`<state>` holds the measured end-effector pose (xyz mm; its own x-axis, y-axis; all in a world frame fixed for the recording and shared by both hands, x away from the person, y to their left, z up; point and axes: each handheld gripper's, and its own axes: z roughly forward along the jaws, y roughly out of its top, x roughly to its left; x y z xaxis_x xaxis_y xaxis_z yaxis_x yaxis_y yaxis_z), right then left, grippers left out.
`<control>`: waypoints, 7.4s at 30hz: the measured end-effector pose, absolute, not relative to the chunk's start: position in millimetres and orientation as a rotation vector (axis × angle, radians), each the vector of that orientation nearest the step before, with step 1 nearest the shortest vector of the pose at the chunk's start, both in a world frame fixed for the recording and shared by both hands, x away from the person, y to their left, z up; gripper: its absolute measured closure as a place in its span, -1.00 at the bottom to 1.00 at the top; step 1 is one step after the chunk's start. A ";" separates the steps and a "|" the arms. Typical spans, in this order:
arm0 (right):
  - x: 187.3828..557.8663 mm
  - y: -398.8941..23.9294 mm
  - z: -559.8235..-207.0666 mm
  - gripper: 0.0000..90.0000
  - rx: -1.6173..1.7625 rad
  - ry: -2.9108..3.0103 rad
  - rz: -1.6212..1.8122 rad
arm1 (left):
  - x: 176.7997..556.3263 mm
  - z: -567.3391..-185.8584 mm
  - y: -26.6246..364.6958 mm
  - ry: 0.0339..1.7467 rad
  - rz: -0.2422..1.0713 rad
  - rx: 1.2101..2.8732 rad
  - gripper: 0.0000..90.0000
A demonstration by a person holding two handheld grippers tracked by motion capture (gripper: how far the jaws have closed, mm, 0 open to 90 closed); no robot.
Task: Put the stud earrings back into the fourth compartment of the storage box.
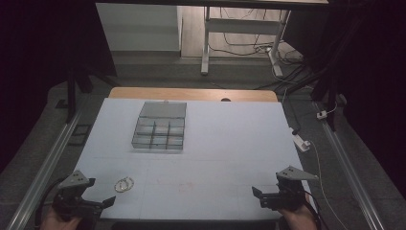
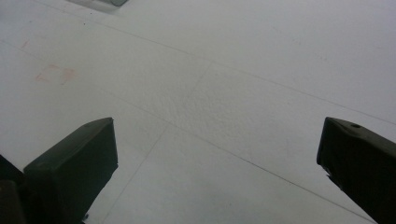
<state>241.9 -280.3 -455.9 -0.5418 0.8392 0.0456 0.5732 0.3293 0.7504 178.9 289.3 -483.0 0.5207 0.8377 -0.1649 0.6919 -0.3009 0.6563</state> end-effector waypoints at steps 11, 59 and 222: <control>242.4 -278.2 -456.4 -1.00 1.235 2.271 1.040 | 179.5 -483.8 290.1 1.233 0.253 2.072 -1.00; 244.2 -272.4 -458.5 -1.00 1.202 2.338 0.980 | 214.1 -488.4 275.7 1.125 0.228 2.141 -0.99; 244.6 -269.3 -459.4 -1.00 1.179 2.359 0.949 | 376.7 -480.4 250.8 1.128 0.198 1.997 -0.10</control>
